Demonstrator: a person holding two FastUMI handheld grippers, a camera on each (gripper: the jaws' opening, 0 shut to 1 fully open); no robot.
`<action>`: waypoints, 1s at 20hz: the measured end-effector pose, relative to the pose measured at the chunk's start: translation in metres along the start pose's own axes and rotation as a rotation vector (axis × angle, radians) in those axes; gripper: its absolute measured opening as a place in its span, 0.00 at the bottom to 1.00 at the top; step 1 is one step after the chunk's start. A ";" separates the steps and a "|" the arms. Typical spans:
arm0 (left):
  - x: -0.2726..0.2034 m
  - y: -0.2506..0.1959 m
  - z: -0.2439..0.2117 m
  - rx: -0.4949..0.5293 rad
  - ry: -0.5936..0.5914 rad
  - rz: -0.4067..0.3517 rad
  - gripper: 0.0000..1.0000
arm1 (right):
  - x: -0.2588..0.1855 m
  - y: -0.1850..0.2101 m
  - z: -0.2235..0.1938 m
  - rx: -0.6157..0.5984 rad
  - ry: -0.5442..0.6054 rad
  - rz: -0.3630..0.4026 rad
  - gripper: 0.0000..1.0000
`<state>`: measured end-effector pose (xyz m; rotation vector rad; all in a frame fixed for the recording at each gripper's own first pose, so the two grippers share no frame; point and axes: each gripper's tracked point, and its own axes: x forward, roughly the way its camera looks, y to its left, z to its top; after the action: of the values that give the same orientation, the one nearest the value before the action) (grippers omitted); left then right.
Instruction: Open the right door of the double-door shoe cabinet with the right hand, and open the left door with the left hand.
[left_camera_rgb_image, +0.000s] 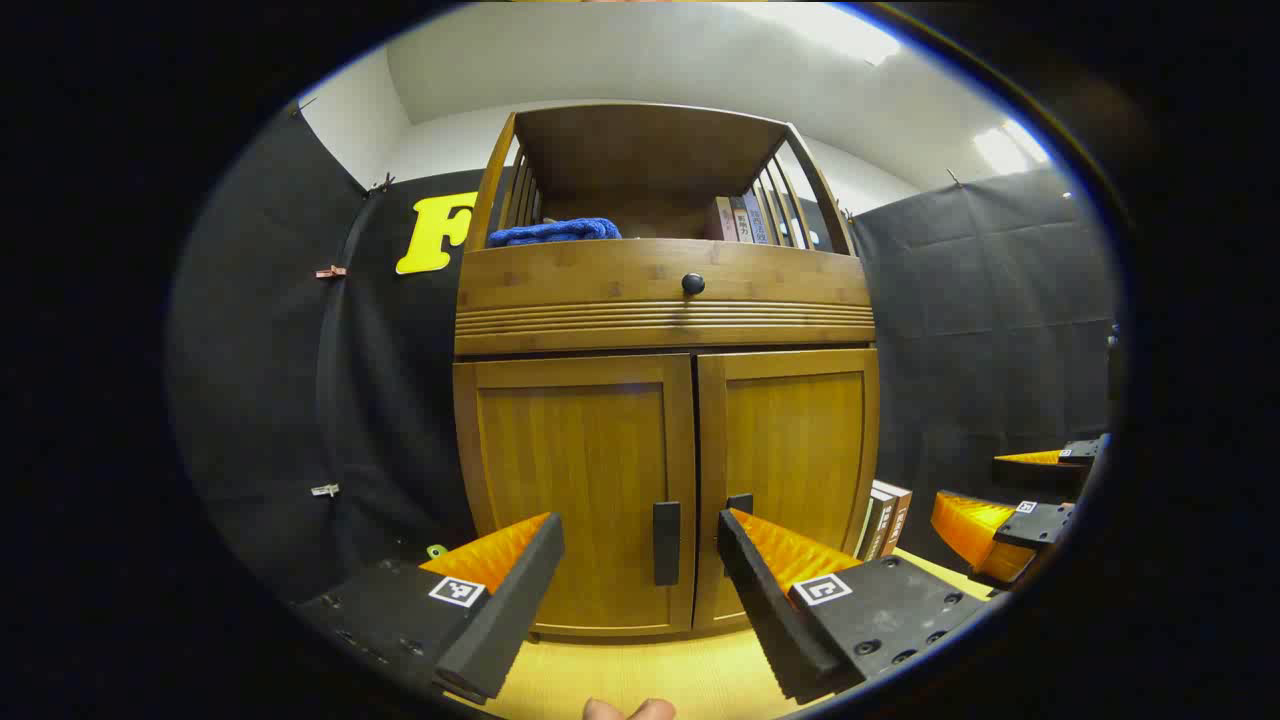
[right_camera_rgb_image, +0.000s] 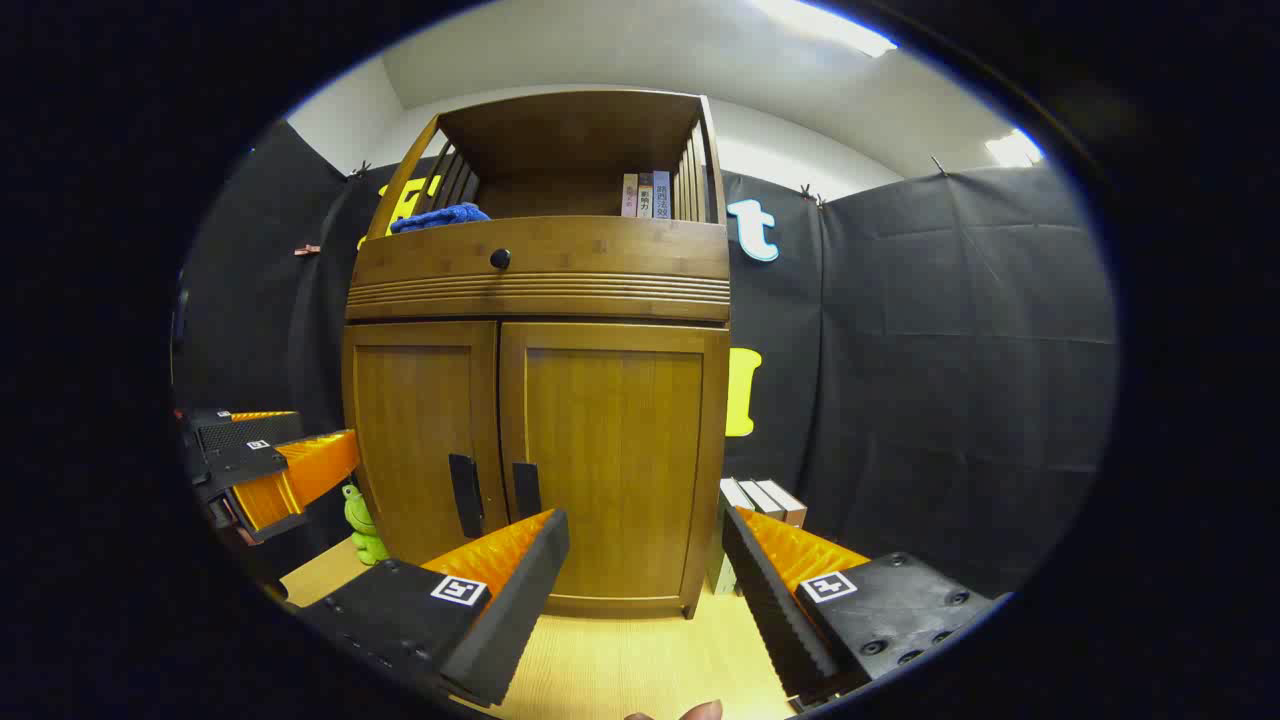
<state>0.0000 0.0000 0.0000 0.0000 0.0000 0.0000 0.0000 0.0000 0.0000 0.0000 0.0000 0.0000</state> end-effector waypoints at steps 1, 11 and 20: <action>0.000 0.000 0.001 0.001 0.000 0.000 0.96 | -0.001 0.000 0.000 -0.002 -0.001 0.001 0.98; -0.001 -0.003 0.002 0.003 -0.006 0.000 0.96 | -0.002 -0.004 0.000 -0.006 -0.005 -0.005 0.98; -0.003 -0.001 0.001 0.005 -0.007 0.001 0.96 | -0.004 -0.005 0.000 -0.013 -0.010 -0.014 0.97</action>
<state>-0.0030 -0.0008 0.0010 0.0049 -0.0069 0.0010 -0.0044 -0.0053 -0.0004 -0.0129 -0.0096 -0.0142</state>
